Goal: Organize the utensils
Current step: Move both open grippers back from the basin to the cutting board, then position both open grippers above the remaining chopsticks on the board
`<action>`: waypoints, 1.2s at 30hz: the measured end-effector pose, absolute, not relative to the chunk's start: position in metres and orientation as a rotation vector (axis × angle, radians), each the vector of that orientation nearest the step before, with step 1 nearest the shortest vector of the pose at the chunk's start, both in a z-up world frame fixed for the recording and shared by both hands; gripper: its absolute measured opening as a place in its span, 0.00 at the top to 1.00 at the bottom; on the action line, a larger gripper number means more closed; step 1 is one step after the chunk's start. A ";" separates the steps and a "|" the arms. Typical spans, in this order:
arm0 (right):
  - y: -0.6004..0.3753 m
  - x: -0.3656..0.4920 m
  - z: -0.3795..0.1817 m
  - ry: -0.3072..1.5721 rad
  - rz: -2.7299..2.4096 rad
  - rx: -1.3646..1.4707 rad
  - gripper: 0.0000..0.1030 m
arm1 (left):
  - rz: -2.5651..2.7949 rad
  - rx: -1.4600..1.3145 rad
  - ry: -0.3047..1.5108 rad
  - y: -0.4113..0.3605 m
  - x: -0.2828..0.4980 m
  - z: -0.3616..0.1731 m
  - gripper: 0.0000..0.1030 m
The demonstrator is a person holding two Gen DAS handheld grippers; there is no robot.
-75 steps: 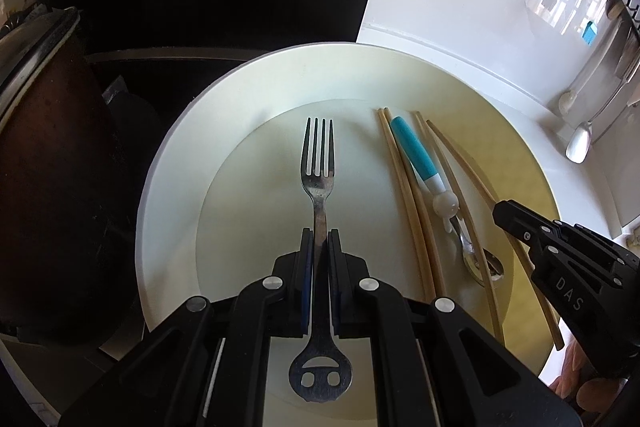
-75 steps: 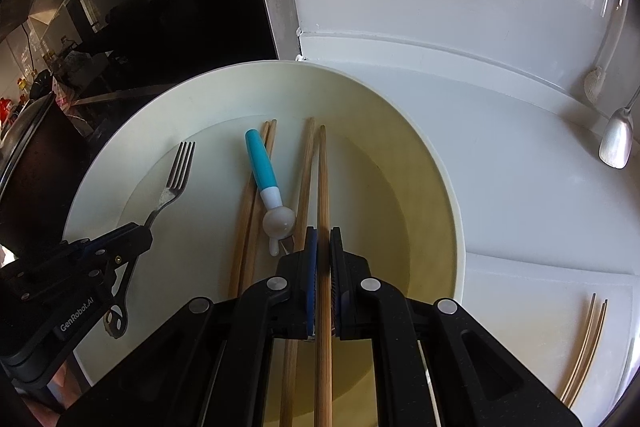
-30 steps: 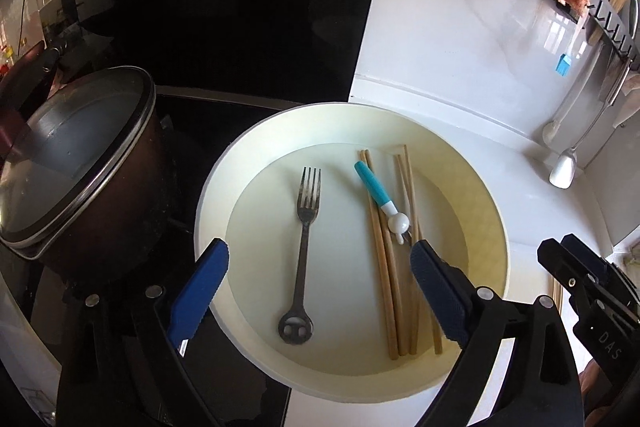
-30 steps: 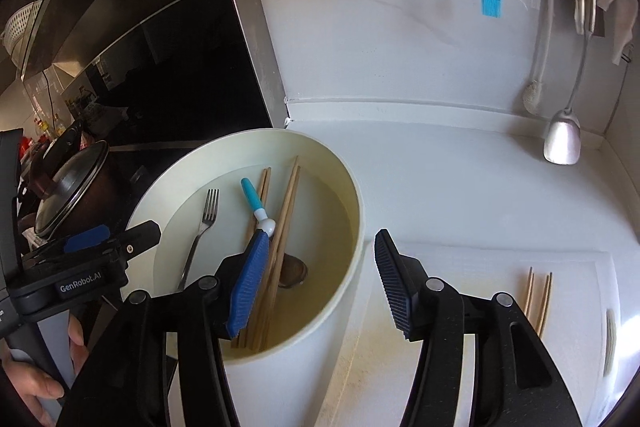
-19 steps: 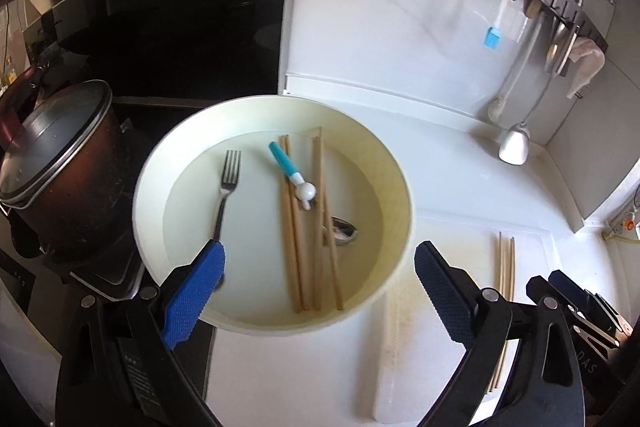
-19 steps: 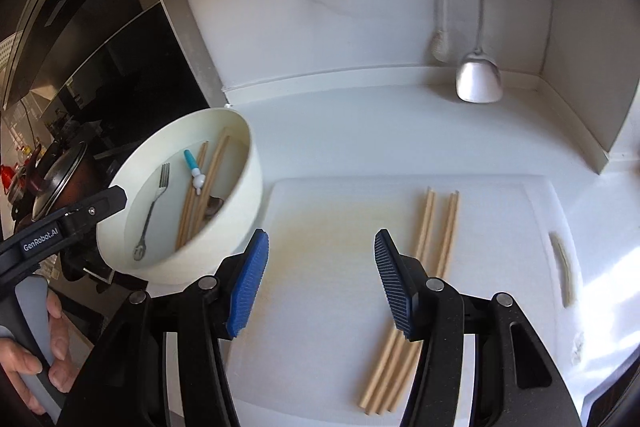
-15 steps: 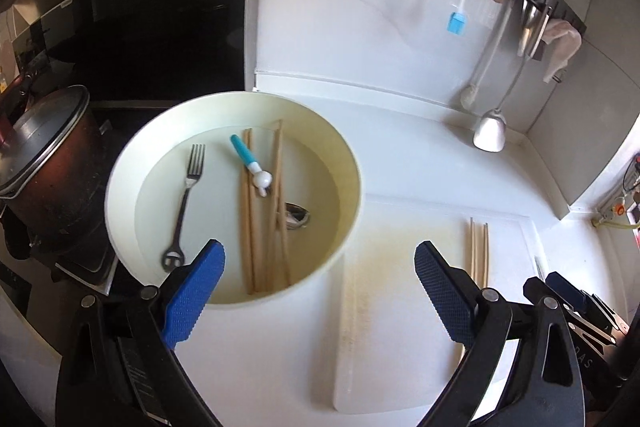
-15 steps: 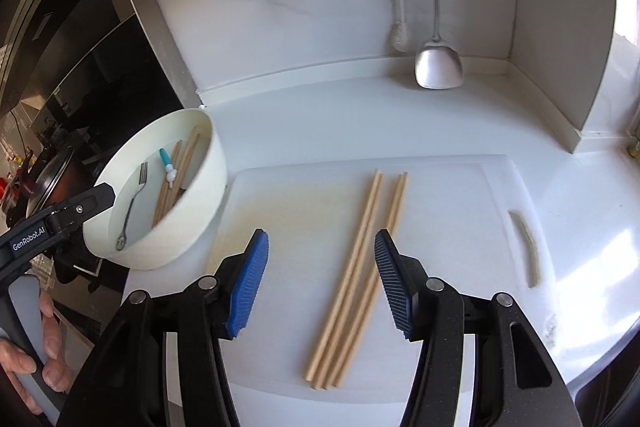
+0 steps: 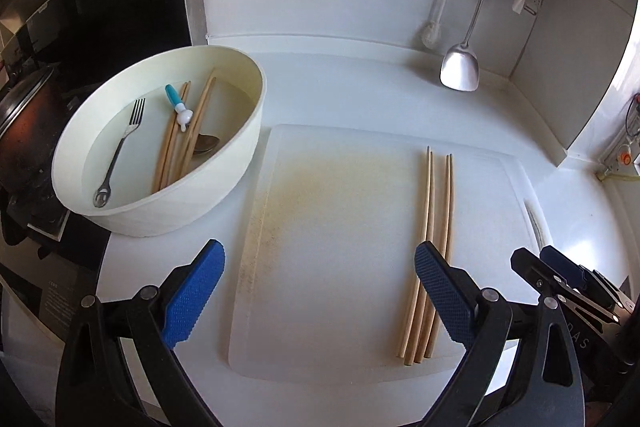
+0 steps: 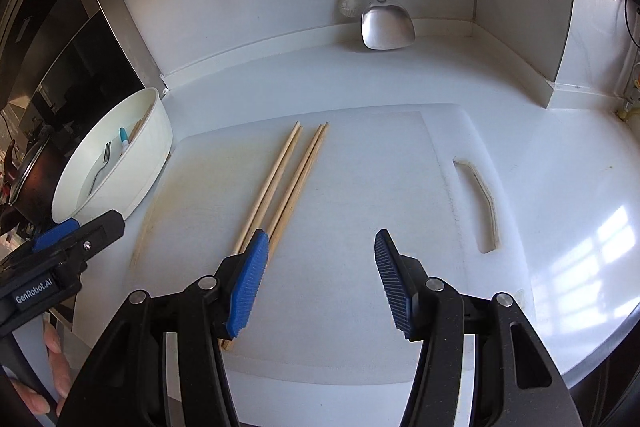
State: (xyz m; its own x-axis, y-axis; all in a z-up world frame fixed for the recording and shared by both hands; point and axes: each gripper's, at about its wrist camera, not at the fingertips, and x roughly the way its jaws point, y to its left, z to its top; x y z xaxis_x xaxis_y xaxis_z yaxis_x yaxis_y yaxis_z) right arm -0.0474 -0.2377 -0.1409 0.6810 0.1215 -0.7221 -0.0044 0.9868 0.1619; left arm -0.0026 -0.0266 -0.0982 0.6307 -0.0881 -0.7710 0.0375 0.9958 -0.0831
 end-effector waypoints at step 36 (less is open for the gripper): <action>-0.185 -0.022 -0.187 0.792 -0.080 -0.096 0.48 | -0.179 -0.034 0.856 -0.033 0.031 -0.158 0.09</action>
State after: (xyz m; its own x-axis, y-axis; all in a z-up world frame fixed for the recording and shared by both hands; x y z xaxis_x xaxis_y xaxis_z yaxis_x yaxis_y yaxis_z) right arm -0.0220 -0.1853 -0.1866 0.6999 -0.1078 -0.7060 0.0358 0.9926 -0.1160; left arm 0.0310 -0.0334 -0.1579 0.6414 -0.1704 -0.7481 0.1434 0.9845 -0.1013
